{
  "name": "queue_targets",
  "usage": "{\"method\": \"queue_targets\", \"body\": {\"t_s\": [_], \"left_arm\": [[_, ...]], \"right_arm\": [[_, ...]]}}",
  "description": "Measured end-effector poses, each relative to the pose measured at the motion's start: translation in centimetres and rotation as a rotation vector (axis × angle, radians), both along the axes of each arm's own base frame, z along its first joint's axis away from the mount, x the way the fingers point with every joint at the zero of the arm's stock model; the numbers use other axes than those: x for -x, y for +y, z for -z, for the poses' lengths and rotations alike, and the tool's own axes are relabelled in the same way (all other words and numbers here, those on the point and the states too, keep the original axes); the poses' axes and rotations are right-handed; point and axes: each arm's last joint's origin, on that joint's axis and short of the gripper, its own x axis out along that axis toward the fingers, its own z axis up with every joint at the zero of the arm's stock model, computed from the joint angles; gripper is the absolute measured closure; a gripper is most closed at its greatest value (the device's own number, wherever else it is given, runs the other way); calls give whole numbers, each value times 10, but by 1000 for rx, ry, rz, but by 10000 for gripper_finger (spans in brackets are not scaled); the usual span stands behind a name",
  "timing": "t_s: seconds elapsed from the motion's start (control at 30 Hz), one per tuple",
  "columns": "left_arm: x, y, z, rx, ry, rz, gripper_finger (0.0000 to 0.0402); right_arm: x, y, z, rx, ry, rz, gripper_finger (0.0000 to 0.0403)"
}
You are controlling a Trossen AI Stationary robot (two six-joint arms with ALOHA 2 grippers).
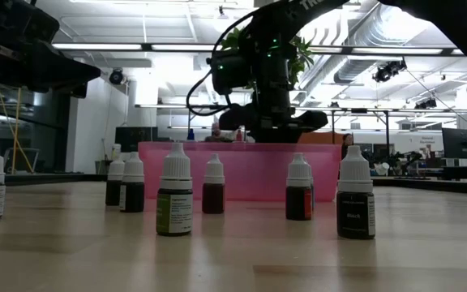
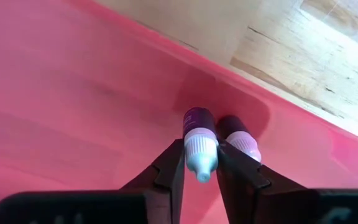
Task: Pick & Place food coloring
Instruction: Put the small purple food coloring bottle into the pink container
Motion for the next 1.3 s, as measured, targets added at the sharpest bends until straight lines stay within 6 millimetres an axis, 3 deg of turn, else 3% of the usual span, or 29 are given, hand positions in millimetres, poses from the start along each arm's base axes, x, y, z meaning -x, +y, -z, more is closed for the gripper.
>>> {"method": "queue_targets", "body": {"t_s": [1.3], "left_arm": [[0, 0, 0, 0, 0, 0, 401]], "right_arm": [[0, 1, 0, -45, -12, -47, 320]]}}
